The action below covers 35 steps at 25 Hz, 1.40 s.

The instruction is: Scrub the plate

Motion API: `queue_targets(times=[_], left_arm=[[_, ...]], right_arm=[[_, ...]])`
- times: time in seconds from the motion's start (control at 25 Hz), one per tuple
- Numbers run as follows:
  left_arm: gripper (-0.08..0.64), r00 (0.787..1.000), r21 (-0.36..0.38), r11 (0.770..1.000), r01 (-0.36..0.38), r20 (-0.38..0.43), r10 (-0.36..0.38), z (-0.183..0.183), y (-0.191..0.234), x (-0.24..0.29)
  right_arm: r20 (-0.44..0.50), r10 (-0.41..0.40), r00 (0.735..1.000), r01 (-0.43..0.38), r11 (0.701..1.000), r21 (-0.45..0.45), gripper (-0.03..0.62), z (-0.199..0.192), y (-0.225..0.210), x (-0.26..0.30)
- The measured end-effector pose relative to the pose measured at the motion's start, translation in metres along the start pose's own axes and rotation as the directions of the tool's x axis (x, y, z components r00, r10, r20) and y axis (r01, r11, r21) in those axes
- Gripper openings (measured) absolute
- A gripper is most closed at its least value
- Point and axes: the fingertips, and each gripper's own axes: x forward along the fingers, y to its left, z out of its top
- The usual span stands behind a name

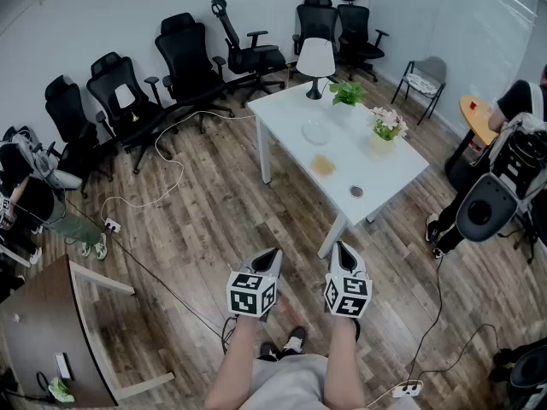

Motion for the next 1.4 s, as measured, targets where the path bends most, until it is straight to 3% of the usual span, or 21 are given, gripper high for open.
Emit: queue_targets(times=[0.32, 0.56, 0.8, 1.16, 1.4], left_arm=[[0.002, 1.000, 0.030, 0.999, -0.010, 0.020, 0.010, 0.006, -0.003, 0.017], [0.002, 0.999, 0.005, 1.000, -0.007, 0.037, 0.007, 0.005, -0.006, 0.028], [0.002, 0.998, 0.023, 0.998, 0.064, -0.024, -0.064, 0.002, -0.013, 0.049], [0.002, 0.999, 0.024, 0.999, 0.022, -0.023, -0.022, 0.036, 0.041, 0.092], [0.000, 0.997, 0.019, 0.996, 0.082, -0.008, -0.082, 0.074, 0.072, 0.137]], right_arm=[[0.005, 0.025, 1.000, -0.025, 1.000, 0.001, 0.017, 0.004, -0.011, 0.017], [0.013, 0.039, 0.999, -0.040, 0.999, 0.037, 0.014, 0.004, -0.023, 0.024], [0.031, 0.097, 0.995, -0.100, 0.990, 0.103, 0.023, 0.005, -0.037, 0.037], [0.025, 0.118, 0.993, -0.120, 0.988, 0.096, 0.023, 0.021, -0.032, 0.101], [0.026, 0.069, 0.997, -0.071, 0.995, 0.073, 0.023, 0.047, -0.039, 0.152]])
